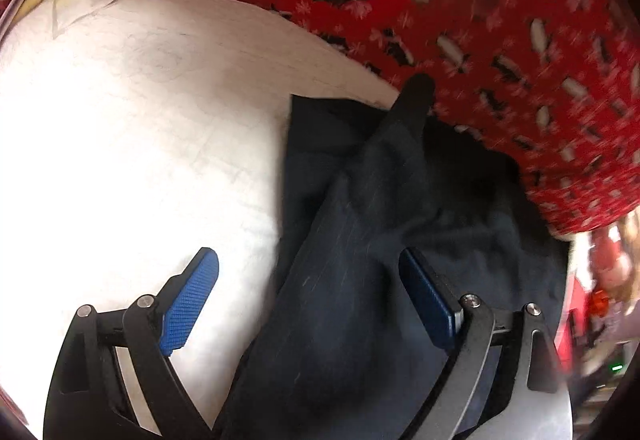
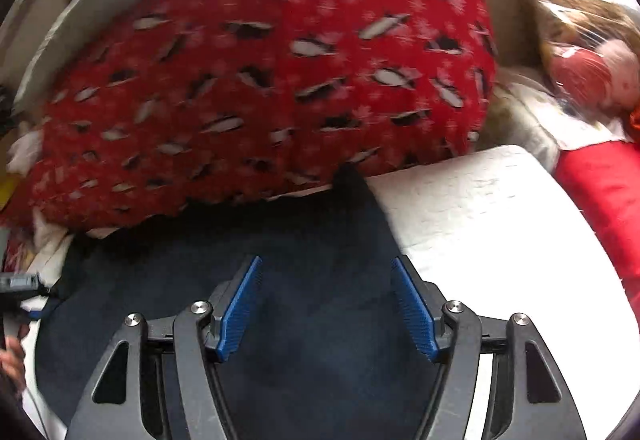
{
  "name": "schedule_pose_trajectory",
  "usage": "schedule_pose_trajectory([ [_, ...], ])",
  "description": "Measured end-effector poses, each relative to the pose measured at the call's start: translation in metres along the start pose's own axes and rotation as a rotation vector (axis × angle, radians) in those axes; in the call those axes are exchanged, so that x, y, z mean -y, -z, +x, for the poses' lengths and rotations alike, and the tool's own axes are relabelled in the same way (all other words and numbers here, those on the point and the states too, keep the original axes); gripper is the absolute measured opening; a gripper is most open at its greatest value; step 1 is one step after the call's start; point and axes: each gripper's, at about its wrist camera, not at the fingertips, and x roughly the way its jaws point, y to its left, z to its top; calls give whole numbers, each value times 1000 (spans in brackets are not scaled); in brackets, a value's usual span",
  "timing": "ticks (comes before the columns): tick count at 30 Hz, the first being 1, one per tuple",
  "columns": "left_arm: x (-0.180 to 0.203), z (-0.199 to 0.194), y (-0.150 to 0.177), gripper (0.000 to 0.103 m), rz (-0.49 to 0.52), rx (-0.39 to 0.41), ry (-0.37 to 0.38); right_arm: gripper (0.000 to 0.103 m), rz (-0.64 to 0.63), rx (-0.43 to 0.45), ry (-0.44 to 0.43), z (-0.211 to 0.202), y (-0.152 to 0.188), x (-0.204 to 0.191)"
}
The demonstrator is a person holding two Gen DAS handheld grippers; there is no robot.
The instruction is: Fold large clothes
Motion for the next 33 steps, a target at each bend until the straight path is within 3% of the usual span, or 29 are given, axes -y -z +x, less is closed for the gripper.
schedule_pose_trajectory([
  [2,-15,-13,3,93,-43,9,65,76,-47,-92,-26,11,13,-6],
  [3,-24,-17,6,92,-69,4,94,76,-87,-164,-12,21,20,-9],
  [4,-32,-20,8,92,-86,-6,109,76,-138,-179,36,23,25,-12],
  [7,-51,-22,15,92,-124,-42,140,76,-152,-134,31,2,25,-14],
  [10,-55,-18,31,92,-122,-74,180,76,-115,-68,-56,-23,25,-13],
  [14,-46,10,56,94,-121,-149,201,84,-235,-186,33,9,46,-22],
  [16,-29,7,65,99,-70,-116,165,92,-305,-130,89,10,54,-28],
  [20,-3,10,75,99,-27,-119,136,102,-192,-161,71,18,48,-9],
  [23,11,7,77,78,-42,-101,128,103,-167,-165,59,17,44,-5],
  [25,17,5,80,52,-49,-91,115,102,-174,-155,65,16,46,-7],
  [26,19,2,81,45,-52,-86,115,102,-172,-152,62,16,47,-5],
  [27,20,0,81,29,-55,-81,119,102,-170,-150,59,22,46,-4],
  [28,23,-3,82,23,-56,-71,125,102,-169,-148,56,22,46,-3],
  [33,39,-31,85,15,-39,-4,149,102,-168,-140,52,25,47,-2],
])
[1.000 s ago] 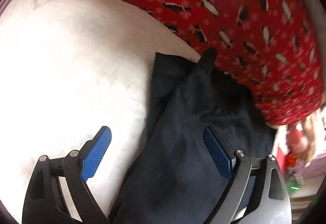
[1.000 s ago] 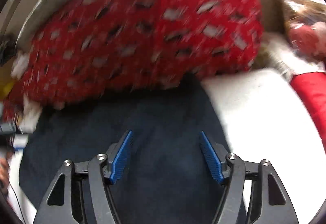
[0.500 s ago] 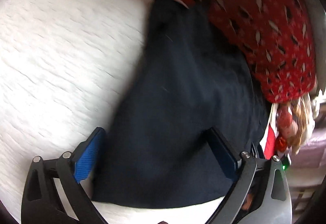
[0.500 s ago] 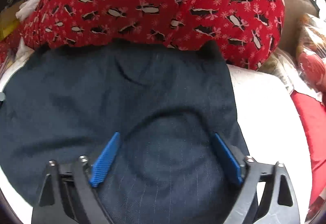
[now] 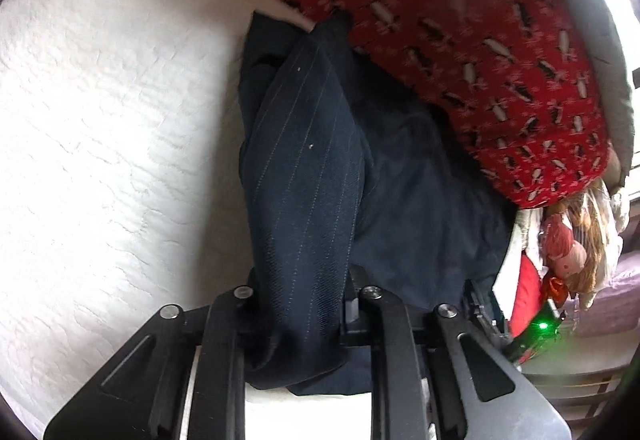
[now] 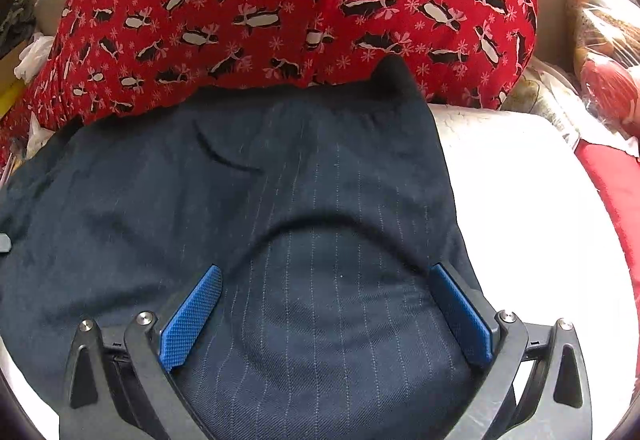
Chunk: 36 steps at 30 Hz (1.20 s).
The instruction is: Fold large clothes
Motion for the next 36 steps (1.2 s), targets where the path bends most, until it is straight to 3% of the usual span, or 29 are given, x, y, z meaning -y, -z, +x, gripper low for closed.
schedule_pose_trajectory([
  [8,58,-22,7,12,109,60,0,102,6,-8,-3,-1,-1,0],
  [17,113,-25,25,11,185,63,33,103,-4,-22,4,-13,0,7],
  [22,148,-18,34,10,230,52,47,103,17,35,-2,-32,8,28],
  [28,168,0,43,10,236,17,40,103,-5,121,101,-49,25,44],
  [33,183,15,48,10,229,-6,31,103,110,51,-25,-31,28,67],
  [36,194,34,55,10,249,-38,7,103,124,62,-40,-31,28,69],
])
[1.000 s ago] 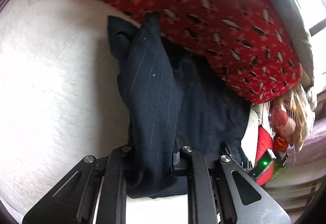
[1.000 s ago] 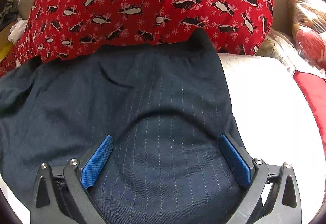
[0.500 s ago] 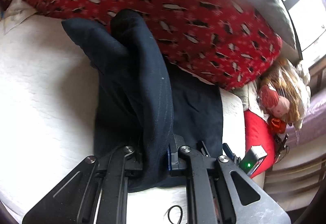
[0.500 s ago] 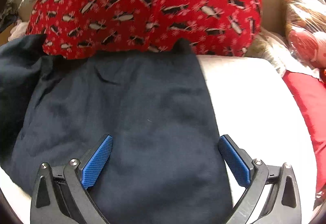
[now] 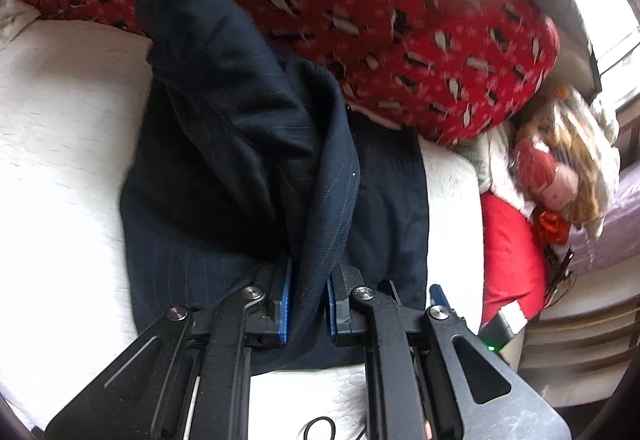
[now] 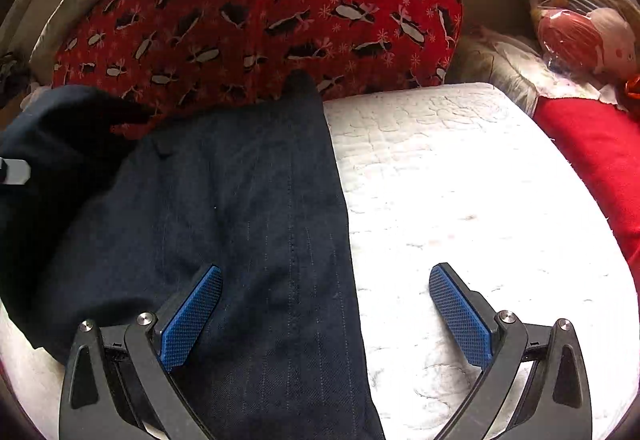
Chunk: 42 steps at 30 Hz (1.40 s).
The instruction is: Fold large clothes
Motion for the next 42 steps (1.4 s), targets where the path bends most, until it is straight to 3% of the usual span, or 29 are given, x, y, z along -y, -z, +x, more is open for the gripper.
schedule_pose_trajectory([
  [9,-2,46,11,12,-8,-99,-10,103,1,10,1,2,1,-1],
  [11,-2,43,13,23,2,-99,9,103,3,12,3,0,4,-1],
  [13,-3,36,17,41,3,-98,65,103,3,12,3,0,4,-1],
  [18,-11,-10,35,47,44,-48,172,103,8,9,-2,-1,3,-1],
  [21,-46,-40,35,48,-43,22,232,102,27,-4,-7,-5,0,2],
  [24,-84,-49,25,50,-137,97,131,100,93,66,43,-28,-9,9],
  [26,-109,-40,20,50,-216,97,85,100,134,141,-20,-49,-22,9],
  [28,-122,-24,18,50,-253,60,66,101,138,159,-122,-59,-35,0],
  [29,-126,-14,20,50,-255,31,54,101,124,135,-204,-57,-45,-11],
  [32,-132,13,29,50,-272,-42,79,100,96,44,-320,-39,-63,-42],
  [38,-132,15,33,50,-243,-40,110,99,85,-121,-400,15,-80,-95],
  [40,-131,13,33,50,-238,-46,118,64,37,-170,-395,28,-79,-112],
  [41,-133,10,34,50,-238,-48,124,20,-18,-184,-416,31,-77,-122],
  [42,-133,7,34,50,-234,-44,131,18,-51,-181,-414,27,-73,-127],
])
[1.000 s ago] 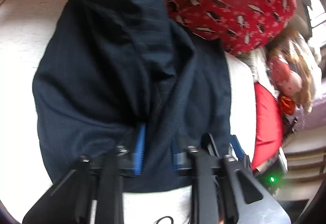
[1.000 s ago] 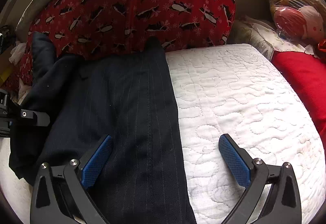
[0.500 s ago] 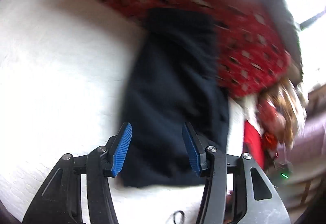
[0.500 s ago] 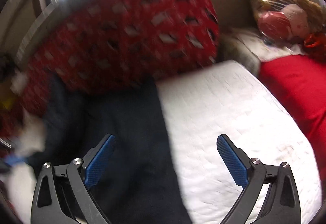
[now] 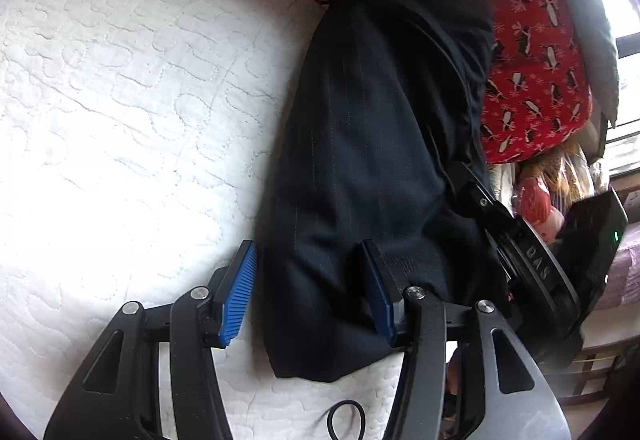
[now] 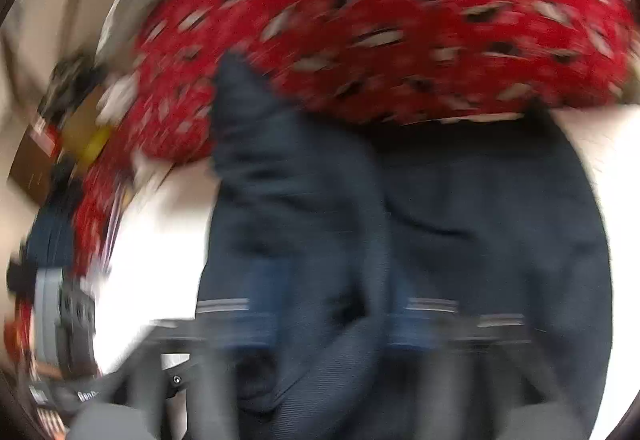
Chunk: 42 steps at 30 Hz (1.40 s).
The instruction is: Fold large clothes
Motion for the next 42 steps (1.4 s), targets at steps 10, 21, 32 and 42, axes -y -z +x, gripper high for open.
schedule_pose_trajectory([
  [10,41,-23,14,54,145,63,15,10,24,220,-68,-83,27,26],
  [21,64,29,31,68,215,-74,-52,7,331,185,-46,-75,76,146],
  [32,60,-2,-7,67,217,54,-65,69,350,257,-54,-100,9,138],
  [42,72,-3,-3,68,236,66,-8,2,55,218,-15,-69,-24,91],
])
